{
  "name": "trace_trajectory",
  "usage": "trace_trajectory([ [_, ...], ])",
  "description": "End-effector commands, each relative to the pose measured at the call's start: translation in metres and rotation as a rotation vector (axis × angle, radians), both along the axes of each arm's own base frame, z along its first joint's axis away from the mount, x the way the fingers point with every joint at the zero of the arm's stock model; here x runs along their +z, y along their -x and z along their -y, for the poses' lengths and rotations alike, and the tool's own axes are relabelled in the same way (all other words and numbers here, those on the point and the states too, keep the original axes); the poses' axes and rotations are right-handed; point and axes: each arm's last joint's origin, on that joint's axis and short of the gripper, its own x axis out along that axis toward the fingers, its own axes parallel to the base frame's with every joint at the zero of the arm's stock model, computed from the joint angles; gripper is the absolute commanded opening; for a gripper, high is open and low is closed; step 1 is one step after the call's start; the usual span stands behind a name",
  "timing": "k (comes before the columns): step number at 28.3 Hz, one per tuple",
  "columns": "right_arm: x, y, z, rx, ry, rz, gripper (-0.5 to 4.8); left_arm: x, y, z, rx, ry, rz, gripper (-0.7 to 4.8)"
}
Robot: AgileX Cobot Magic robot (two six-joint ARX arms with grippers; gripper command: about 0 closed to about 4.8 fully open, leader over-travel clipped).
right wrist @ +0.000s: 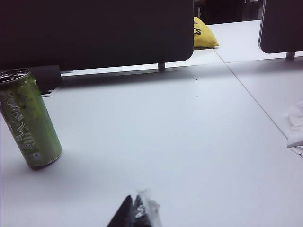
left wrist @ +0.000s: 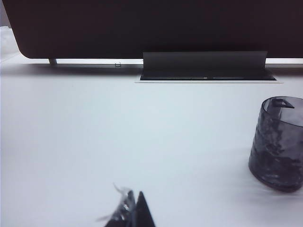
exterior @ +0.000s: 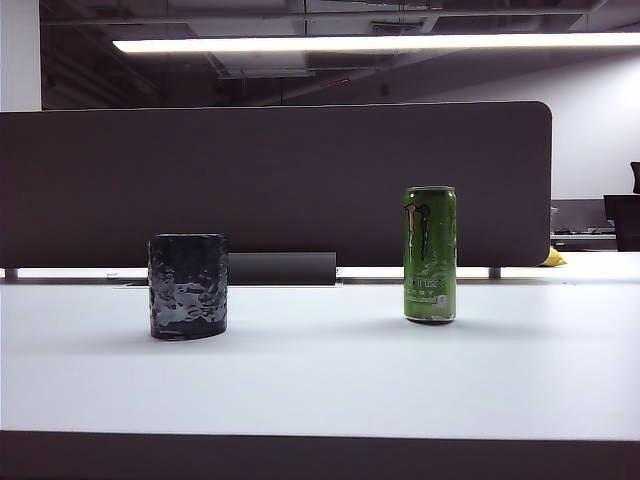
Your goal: Pick up the metal can, pour some water into the cup, then place the can back on the table.
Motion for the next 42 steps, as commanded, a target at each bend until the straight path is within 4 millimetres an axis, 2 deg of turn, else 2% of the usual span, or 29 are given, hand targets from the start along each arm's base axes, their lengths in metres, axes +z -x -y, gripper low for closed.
trace_trajectory([
  [1, 0.001, 0.0, 0.0, 0.0, -0.003, 0.016, 0.0, 0.002, 0.0, 0.0, -0.001, -0.001, 0.014, -0.05],
  [15, 0.001, 0.0, 0.0, 0.007, -0.006, 0.016, 0.0, 0.002, 0.0, 0.0, -0.001, -0.001, 0.014, -0.05],
  [24, 0.007, 0.001, -0.005, 0.186, -0.112, 0.059, 0.0, 0.002, 0.0, 0.0, -0.002, -0.001, 0.014, -0.05],
  [30, 0.009, 0.001, -0.006, 0.218, -0.17, 0.08, 0.0, 0.002, 0.0, 0.002, -0.014, -0.001, 0.014, -0.05],
  [42, 0.015, 0.003, -0.009, 0.332, -0.329, 0.088, 0.13, 0.002, 0.006, 0.037, -0.385, 0.002, 0.014, -0.05],
])
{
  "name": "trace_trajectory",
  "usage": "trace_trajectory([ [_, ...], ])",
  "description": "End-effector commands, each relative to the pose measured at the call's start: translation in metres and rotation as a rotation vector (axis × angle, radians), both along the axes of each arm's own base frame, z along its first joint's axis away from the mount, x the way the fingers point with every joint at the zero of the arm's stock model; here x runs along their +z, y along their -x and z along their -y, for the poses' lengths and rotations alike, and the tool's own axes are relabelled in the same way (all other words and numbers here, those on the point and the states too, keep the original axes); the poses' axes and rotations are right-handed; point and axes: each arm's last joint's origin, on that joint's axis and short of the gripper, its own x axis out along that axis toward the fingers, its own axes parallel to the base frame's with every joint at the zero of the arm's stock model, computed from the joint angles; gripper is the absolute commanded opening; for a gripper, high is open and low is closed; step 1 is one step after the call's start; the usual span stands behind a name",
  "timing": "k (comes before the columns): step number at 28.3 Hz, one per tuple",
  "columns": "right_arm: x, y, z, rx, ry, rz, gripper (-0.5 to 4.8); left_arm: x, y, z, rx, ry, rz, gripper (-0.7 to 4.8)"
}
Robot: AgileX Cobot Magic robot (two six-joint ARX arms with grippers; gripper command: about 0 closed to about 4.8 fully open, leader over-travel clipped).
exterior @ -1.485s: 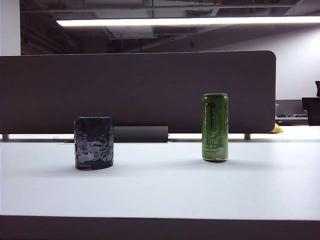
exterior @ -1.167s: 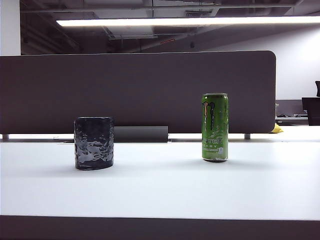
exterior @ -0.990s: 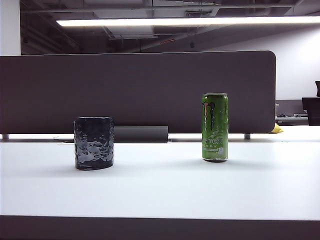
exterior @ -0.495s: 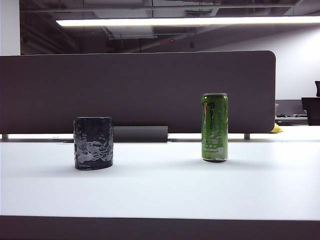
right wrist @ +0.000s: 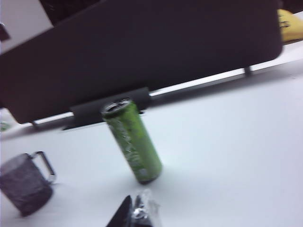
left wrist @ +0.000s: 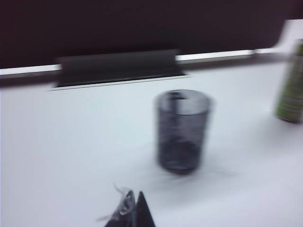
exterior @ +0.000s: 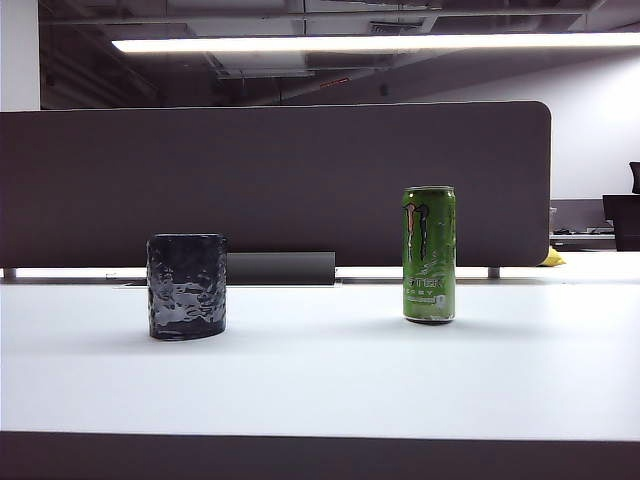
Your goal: Pick up the metal can, pour some water into the cup, then place the can back on the table.
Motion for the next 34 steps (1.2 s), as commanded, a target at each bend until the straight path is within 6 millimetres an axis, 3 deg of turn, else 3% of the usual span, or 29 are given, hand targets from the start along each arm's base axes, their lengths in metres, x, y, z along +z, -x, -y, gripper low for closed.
trace_trajectory([
  [1, 0.005, 0.001, -0.001, 0.046, -0.08, 0.008, 0.13, 0.002, 0.003, 0.01, -0.112, 0.004, 0.013, -0.05],
  [8, 0.019, 0.005, -0.004, 0.138, -0.103, 0.023, 0.13, 0.002, 0.008, 0.021, -0.234, 0.005, 0.013, -0.05],
  [20, 0.059, 0.013, -0.003, 0.1, -0.099, 0.131, -0.05, 0.002, 0.009, 0.021, -0.238, 0.005, 0.013, -0.05],
  [26, 0.079, -0.001, -0.002, 0.104, -0.092, 0.144, -0.05, 0.002, 0.008, 0.021, -0.238, 0.005, 0.013, -0.05],
  [31, 0.1, -0.027, -0.002, 0.134, -0.04, 0.134, -0.04, 0.002, 0.008, 0.021, -0.238, 0.005, 0.013, -0.05],
  [34, 0.105, -0.05, -0.003, 0.179, -0.003, 0.115, 0.51, 0.002, 0.009, 0.021, -0.238, 0.005, 0.013, -0.05],
])
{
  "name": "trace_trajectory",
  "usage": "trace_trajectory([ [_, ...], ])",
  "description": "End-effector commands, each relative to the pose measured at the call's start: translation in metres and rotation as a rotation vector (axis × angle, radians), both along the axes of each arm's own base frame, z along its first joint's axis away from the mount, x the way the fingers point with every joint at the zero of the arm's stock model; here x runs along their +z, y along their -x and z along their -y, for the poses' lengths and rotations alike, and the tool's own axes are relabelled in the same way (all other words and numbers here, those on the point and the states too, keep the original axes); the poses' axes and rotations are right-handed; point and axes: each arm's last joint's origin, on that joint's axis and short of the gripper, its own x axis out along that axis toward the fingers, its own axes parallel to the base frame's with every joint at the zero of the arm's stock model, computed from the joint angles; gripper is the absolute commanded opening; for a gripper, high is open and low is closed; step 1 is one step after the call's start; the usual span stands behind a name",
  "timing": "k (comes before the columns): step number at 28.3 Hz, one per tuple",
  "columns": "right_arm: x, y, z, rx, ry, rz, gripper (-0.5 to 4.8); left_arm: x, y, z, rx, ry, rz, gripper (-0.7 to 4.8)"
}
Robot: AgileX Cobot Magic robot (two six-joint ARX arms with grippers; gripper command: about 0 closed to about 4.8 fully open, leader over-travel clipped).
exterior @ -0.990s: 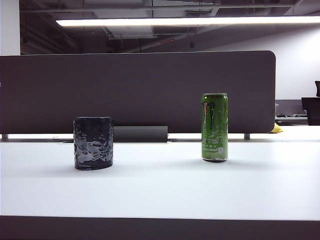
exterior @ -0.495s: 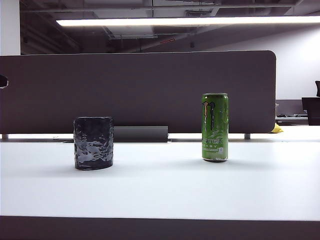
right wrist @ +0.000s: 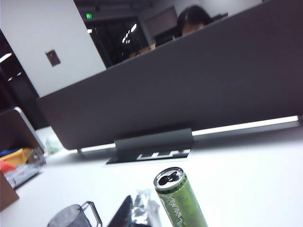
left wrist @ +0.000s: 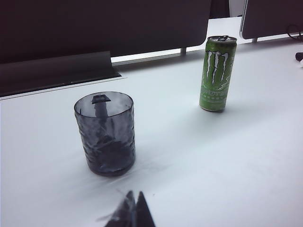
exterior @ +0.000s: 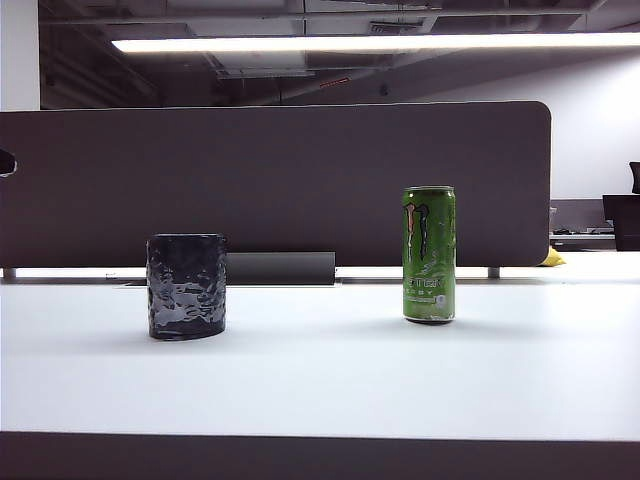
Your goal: Pick up the metal can, pour some water into the cup, then place the can back on the table.
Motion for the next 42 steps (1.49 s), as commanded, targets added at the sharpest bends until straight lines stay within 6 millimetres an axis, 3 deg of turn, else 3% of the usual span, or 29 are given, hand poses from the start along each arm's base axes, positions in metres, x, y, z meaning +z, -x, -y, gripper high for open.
trace_trajectory([
  [1, 0.009, -0.021, -0.002, 0.052, 0.061, 0.021, 0.82, 0.002, 0.0, 0.0, 0.002, 0.007, 0.012, -0.05],
  [7, -0.002, -0.064, -0.022, 0.129, 0.168, -0.026, 2.97, 0.002, 0.0, 0.0, 0.001, 0.007, 0.012, -0.05],
  [10, -0.014, -0.08, -0.039, 0.131, 0.214, -0.017, 4.49, 0.002, 0.0, 0.0, 0.002, 0.007, 0.013, -0.05],
  [11, -0.019, -0.085, -0.045, 0.128, 0.238, -0.013, 4.79, 0.002, 0.0, 0.0, 0.001, 0.007, 0.012, -0.05],
  [19, -0.056, -0.111, -0.076, 0.07, 0.323, -0.027, 4.79, 0.002, 0.0, 0.0, 0.002, 0.007, 0.012, -0.05],
  [24, -0.089, -0.137, -0.086, 0.053, 0.327, -0.049, 4.79, 0.002, 0.0, 0.0, 0.002, 0.007, 0.013, -0.05],
  [28, -0.104, -0.162, -0.094, 0.057, 0.34, -0.084, 4.79, 0.002, 0.0, 0.0, 0.002, 0.007, 0.012, -0.05],
  [42, -0.113, -0.209, -0.109, 0.032, 0.375, -0.054, 4.79, 0.002, 0.0, 0.0, 0.002, 0.006, 0.012, -0.05],
])
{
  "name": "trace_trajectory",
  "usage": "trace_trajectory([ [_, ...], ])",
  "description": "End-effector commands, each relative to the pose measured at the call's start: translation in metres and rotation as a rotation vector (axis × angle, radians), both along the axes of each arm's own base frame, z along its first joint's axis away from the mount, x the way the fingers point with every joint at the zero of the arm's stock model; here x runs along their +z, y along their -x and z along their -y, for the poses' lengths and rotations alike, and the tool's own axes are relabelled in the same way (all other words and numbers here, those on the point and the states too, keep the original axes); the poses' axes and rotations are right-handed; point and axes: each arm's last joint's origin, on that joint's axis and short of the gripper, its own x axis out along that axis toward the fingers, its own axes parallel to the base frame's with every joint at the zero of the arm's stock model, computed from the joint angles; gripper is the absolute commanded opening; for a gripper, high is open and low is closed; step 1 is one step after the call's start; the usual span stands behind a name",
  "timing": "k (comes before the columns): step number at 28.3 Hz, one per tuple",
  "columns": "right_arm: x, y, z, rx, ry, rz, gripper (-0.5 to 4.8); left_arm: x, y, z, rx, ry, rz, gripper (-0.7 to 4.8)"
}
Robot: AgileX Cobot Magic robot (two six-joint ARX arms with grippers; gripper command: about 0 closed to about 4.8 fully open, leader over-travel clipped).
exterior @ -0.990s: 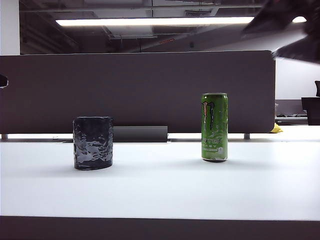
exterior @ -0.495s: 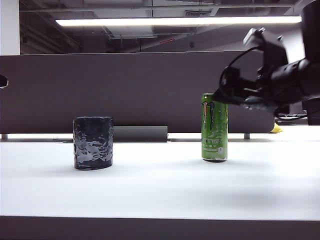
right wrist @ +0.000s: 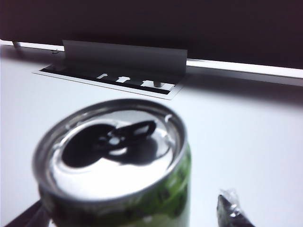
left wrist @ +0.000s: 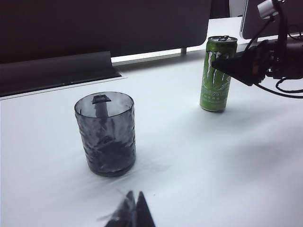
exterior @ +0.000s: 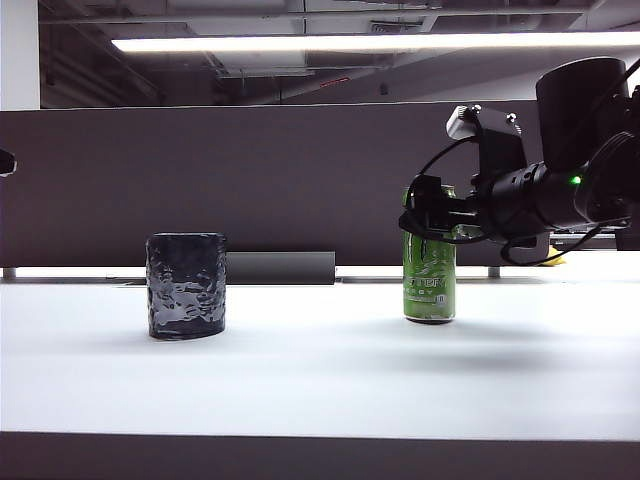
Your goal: Pick up the metal can, pour some water into the cup, then place the can back on the table.
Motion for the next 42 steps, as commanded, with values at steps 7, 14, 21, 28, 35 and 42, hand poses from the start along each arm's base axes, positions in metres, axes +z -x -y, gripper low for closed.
trace_trajectory([
  [7, 0.0078, -0.0128, -0.0039, -0.019, -0.011, 0.052, 4.79, 0.0016, 0.0, 0.0, 0.0, 0.006, 0.012, -0.05],
  [14, 0.0077, -0.0127, -0.0045, -0.016, -0.031, 0.041, 4.79, 0.0016, -0.0001, -0.0001, 0.001, 0.006, 0.012, -0.05],
  [21, 0.0075, -0.0127, -0.0045, -0.016, -0.033, 0.037, 4.79, 0.0016, 0.0, 0.0, 0.0, 0.006, 0.012, -0.05],
  [28, 0.0075, -0.0123, -0.0053, 0.005, -0.038, 0.034, 4.79, 0.0016, 0.0, 0.0, 0.0, 0.006, 0.012, -0.05],
  [35, 0.0075, -0.0122, -0.0055, 0.011, -0.038, 0.034, 4.26, 0.0016, 0.0, 0.0, 0.0, 0.006, 0.012, -0.05],
  [42, 0.0075, -0.0122, -0.0055, 0.012, -0.038, 0.034, 4.25, 0.0016, 0.0, 0.0, 0.0, 0.006, 0.012, -0.05],
])
